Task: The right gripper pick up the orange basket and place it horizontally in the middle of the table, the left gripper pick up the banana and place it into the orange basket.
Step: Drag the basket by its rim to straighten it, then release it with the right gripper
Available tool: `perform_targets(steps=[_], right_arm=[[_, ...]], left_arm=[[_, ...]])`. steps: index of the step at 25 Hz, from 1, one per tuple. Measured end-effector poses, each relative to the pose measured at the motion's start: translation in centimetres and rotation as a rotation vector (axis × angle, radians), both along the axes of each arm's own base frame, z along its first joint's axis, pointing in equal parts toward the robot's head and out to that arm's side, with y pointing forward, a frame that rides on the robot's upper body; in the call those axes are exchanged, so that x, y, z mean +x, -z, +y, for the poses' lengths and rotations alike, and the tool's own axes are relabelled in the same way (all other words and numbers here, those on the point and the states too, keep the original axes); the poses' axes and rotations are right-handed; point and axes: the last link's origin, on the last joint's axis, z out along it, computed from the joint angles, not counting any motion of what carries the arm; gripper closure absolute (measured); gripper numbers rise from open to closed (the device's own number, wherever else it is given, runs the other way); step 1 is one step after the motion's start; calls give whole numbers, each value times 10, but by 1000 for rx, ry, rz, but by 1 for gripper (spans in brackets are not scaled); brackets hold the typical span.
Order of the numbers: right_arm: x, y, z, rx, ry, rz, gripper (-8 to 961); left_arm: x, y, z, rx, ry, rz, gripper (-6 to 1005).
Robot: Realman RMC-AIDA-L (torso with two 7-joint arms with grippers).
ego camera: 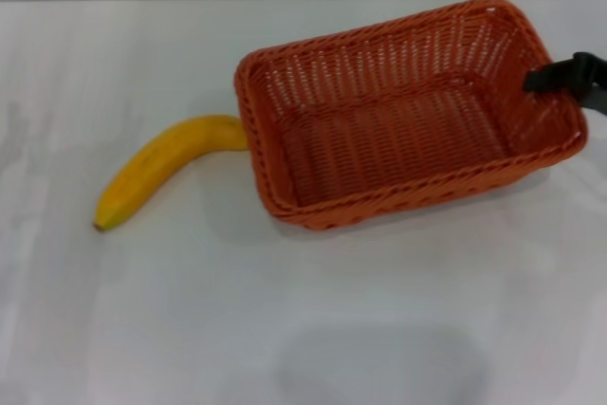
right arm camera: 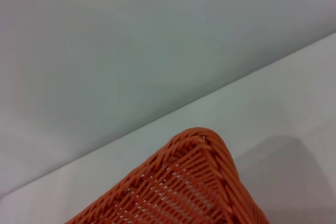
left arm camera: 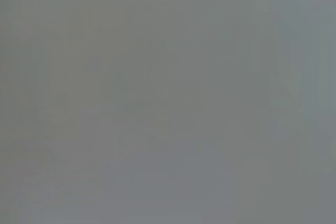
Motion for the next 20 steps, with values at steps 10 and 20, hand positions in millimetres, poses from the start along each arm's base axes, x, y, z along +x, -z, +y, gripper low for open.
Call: perform_targets(steps=[10, 20], right_arm=[[5, 26, -12, 12, -3, 169, 772], [18, 36, -18, 43, 3, 276, 756]], left_arm=[[0, -1, 1, 3, 4, -5, 149], [1, -3, 0, 12, 15, -9, 152]])
